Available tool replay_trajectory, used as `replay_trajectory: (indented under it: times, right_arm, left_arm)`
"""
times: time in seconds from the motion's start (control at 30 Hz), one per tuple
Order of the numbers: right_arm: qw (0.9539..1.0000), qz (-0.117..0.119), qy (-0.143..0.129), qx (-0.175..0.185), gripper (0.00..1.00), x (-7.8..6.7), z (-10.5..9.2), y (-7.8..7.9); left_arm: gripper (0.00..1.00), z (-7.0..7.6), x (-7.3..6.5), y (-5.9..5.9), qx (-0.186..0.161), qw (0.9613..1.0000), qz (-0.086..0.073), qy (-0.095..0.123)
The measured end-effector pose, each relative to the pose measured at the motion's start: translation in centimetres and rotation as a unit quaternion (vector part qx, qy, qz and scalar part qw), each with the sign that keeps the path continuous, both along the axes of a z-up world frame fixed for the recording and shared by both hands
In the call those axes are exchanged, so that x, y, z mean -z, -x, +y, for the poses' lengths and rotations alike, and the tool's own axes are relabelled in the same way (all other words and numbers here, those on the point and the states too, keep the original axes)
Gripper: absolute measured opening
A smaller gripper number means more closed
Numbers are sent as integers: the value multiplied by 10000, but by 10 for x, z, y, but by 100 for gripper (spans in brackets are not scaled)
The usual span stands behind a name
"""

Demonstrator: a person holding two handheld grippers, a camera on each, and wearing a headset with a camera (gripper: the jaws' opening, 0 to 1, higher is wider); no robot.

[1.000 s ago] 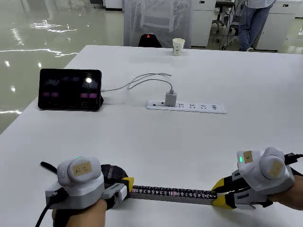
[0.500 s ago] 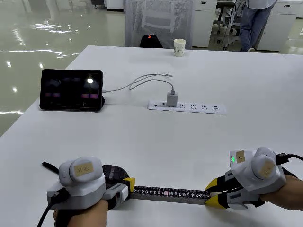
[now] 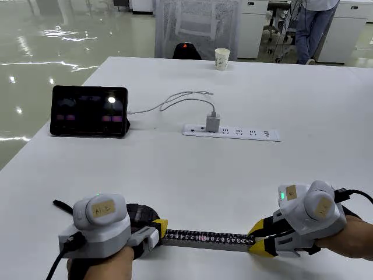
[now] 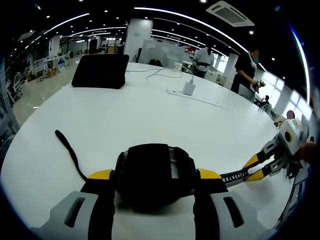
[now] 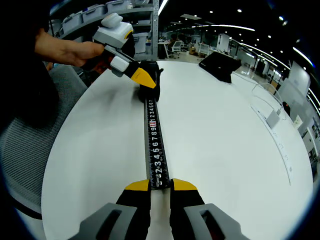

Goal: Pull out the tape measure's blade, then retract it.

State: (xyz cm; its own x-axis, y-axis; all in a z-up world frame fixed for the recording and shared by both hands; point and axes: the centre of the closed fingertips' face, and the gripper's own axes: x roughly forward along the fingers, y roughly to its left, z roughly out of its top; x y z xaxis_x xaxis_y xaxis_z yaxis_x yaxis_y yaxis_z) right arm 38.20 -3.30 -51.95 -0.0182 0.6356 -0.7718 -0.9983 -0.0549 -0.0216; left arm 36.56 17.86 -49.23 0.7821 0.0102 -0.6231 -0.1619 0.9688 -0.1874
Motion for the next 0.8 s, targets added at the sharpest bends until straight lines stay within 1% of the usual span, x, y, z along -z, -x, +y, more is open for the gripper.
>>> replay_trajectory:
  times: [0.8]
  right_arm:
    - [10000,16,-72,-65,10,0,23,2]
  left_arm:
    - [59,0,0,0,-6,10000,4,39]
